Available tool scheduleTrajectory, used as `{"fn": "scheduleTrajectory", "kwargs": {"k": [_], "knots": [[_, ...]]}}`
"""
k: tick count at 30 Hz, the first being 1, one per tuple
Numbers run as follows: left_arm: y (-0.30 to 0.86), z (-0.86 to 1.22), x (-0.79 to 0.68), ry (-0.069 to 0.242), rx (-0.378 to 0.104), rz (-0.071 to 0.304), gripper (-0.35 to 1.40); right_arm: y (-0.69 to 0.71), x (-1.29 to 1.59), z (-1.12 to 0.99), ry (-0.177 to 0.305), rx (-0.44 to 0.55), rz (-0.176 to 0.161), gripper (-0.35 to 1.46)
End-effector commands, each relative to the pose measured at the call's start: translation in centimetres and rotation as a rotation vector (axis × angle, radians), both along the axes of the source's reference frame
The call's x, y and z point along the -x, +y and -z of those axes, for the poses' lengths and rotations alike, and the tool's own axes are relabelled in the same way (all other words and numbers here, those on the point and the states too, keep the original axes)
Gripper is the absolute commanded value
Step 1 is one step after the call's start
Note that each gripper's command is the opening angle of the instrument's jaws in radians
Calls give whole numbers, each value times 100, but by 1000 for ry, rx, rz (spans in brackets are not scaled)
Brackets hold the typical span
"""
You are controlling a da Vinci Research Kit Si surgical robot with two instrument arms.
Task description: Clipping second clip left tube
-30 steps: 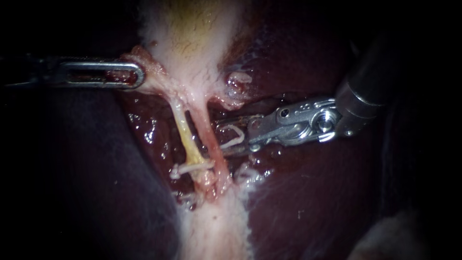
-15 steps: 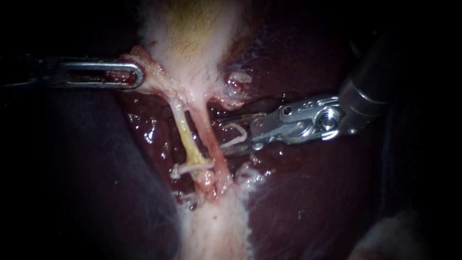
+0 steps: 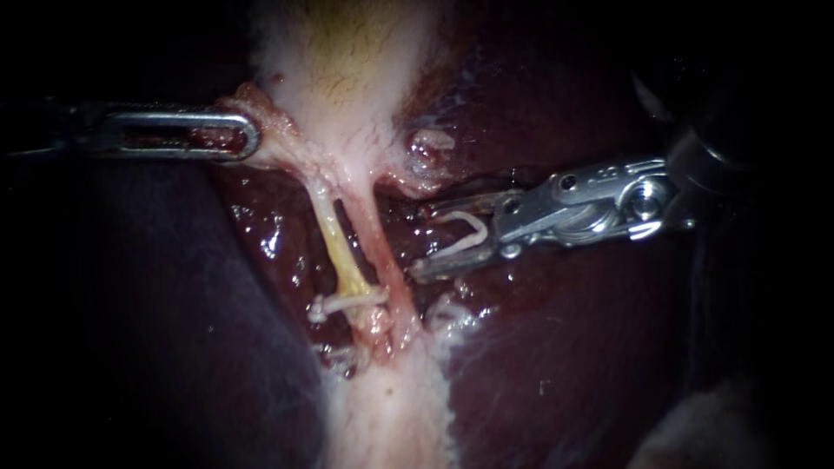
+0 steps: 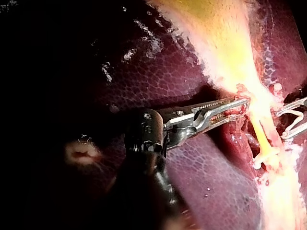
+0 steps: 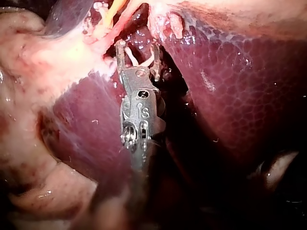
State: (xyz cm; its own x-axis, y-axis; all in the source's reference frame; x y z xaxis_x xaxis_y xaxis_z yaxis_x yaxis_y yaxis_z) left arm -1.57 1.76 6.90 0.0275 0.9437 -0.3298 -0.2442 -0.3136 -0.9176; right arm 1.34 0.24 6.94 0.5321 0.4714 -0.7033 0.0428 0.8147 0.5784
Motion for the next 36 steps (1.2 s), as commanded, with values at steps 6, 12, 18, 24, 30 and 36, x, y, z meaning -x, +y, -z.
{"fn": "scheduleTrajectory", "kwargs": {"k": [6, 12, 18, 24, 30, 36], "knots": [[1, -3, 2, 1, 1, 1, -35, -4, 6, 20, 21, -6, -1, 44], [1, -9, 4, 2, 3, 1, -35, -13, 3, 45, 53, -20, 0, 44], [1, -11, 6, 0, 5, 3, -35, -25, -14, 66, 69, -25, 3, 44], [0, -12, 7, 1, 6, 4, -35, -29, -35, 71, 79, -30, 3, 44], [-1, -12, 8, 0, 6, 2, -35, -29, -49, 60, 84, -35, 9, 44], [-3, -10, 8, -2, 5, 0, -35, -32, -53, 38, 79, -37, 7, 44]]}}
